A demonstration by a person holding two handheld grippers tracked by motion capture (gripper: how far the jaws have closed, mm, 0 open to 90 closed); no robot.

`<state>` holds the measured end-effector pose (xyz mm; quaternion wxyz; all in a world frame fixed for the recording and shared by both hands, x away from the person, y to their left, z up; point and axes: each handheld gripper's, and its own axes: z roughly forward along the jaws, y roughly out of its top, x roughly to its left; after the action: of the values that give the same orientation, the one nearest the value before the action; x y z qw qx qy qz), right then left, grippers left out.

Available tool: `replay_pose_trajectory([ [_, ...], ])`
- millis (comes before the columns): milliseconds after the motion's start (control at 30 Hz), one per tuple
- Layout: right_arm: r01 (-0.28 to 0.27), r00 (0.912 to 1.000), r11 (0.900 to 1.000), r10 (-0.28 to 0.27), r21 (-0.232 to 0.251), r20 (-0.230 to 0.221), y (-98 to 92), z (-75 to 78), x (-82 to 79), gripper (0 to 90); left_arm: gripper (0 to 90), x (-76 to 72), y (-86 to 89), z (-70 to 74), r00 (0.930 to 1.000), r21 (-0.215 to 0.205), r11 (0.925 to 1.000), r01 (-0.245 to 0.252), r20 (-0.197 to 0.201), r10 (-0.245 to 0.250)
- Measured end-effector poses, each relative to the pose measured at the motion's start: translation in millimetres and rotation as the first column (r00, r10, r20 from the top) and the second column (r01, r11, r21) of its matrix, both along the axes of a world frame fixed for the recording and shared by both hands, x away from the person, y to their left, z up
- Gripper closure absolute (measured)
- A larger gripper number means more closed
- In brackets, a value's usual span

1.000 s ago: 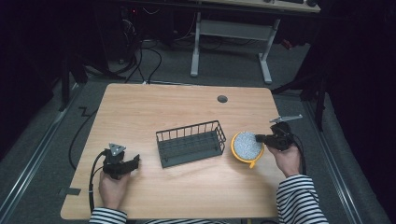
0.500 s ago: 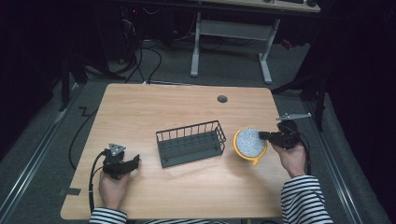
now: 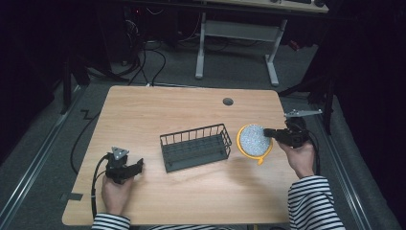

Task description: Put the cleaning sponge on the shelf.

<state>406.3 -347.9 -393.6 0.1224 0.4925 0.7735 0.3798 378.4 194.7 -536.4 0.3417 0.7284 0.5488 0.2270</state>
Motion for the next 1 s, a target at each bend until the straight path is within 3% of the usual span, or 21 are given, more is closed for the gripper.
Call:
replay_pose_trajectory([
  [367,-0.040,0.9985,0.999,0.039,0.016,0.038,16.9,20.9,10.4,89.4,29.4,0.0,-3.7,-0.2,0.9999,0.032,0.9994,0.011,0.002,-0.011],
  [1000,-0.099,0.9942,0.994,0.097,0.044,0.046,64.5,31.1,42.7,89.4,29.2,0.1,-3.7,-0.2,0.9999,0.031,0.9994,0.015,0.001,-0.015],
])
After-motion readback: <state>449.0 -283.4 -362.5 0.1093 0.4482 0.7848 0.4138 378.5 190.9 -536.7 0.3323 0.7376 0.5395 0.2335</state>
